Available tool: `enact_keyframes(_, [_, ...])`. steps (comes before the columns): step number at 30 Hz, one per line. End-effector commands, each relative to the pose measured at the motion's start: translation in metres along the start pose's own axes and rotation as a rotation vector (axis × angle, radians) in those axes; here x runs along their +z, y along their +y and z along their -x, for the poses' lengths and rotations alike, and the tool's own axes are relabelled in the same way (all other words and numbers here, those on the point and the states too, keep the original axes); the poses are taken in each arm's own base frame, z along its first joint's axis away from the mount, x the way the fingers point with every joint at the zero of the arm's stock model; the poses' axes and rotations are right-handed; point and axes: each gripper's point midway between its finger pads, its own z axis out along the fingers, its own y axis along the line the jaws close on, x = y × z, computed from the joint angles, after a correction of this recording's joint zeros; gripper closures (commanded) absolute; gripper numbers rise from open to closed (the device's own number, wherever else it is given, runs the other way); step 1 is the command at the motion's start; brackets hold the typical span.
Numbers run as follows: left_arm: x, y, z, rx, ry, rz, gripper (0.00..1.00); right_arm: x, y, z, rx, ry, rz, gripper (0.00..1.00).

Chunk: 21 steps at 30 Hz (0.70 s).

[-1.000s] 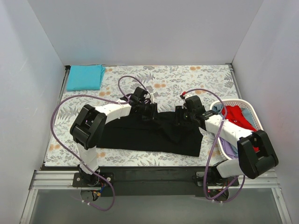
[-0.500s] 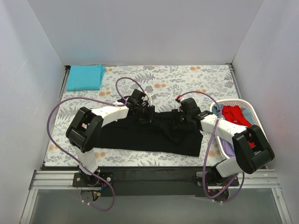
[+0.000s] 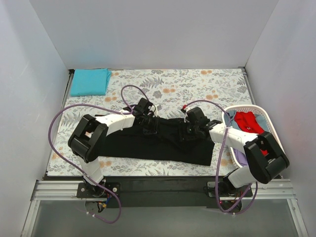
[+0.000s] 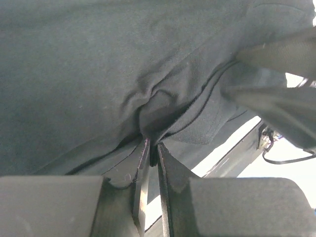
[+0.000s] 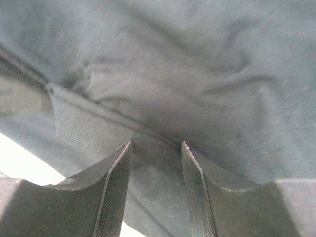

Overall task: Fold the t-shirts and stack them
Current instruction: Fold the tshirt

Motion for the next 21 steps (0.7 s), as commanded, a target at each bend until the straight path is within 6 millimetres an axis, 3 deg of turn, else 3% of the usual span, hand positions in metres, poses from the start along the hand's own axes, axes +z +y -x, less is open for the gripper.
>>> enact_keyframes(1, [-0.022,-0.01,0.015,0.044,-0.088,0.018,0.9,-0.01,0.018,-0.006,-0.002,-0.013,0.075,0.49])
enact_keyframes(9, [-0.032,-0.012,0.034,0.042,-0.162,0.059,0.89,-0.029,0.045,-0.042,-0.031,0.034,0.171,0.49])
enact_keyframes(13, [-0.037,-0.016,0.043,0.045,-0.191,0.061,0.85,-0.043,0.049,-0.046,-0.04,0.001,0.185,0.48])
enact_keyframes(15, [-0.041,-0.019,0.05,0.053,-0.214,0.065,0.85,-0.046,0.044,-0.042,-0.034,-0.02,0.149,0.48])
enact_keyframes(16, [-0.042,-0.02,0.052,0.055,-0.218,0.063,0.85,-0.048,0.029,-0.038,-0.014,-0.049,0.065,0.48])
enact_keyframes(19, [-0.042,-0.026,0.053,0.073,-0.21,0.042,0.86,-0.051,0.011,-0.025,0.035,-0.091,-0.02,0.49])
enact_keyframes(21, [-0.041,-0.024,0.05,0.077,-0.193,0.045,0.87,-0.049,0.008,-0.023,0.05,-0.081,-0.034,0.5])
